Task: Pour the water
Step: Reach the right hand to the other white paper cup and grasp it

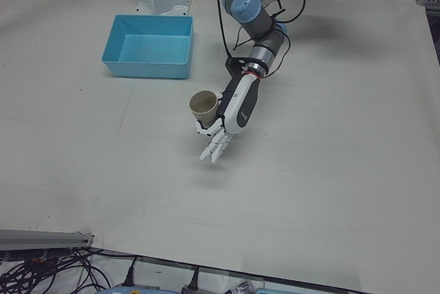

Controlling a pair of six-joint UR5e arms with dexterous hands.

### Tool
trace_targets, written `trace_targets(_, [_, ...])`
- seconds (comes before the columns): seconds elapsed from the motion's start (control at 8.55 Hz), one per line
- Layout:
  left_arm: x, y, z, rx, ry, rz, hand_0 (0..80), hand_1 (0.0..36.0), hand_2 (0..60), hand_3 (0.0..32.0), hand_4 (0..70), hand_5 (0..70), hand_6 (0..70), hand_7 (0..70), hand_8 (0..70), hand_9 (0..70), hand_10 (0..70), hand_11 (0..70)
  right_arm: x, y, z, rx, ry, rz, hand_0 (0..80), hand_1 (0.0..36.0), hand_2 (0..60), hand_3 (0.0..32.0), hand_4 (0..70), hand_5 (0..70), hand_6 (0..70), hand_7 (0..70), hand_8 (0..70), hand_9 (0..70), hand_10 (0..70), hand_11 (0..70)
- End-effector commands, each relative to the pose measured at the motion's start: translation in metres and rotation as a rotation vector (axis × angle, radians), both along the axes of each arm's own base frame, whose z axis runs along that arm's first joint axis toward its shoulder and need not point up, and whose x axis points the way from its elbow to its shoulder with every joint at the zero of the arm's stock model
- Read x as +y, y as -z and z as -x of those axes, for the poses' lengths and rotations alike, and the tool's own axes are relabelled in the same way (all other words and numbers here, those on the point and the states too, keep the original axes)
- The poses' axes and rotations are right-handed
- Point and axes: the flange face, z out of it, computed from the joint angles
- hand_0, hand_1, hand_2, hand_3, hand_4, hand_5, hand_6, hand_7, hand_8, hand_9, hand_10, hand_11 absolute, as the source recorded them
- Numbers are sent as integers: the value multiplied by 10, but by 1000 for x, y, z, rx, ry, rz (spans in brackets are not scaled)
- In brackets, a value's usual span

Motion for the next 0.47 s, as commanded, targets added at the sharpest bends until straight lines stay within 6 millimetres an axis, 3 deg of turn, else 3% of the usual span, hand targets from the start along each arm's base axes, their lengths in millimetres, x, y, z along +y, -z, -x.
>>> trace_targets(0.0, [-1,3,-1,4,1,-3,650,360,526,0,304,681,77,90,29,13,38,84,-3,2,8,0,17,-4,543,155,0,0,176,220,72,139,54,57,16,39])
trace_targets(0.35, [-1,4,-1,5,1,-4,646,360,523,0,301,676,75,91,28,13,38,83,-3,2,12,7,26,-6,560,169,0,0,178,222,74,139,59,62,19,45])
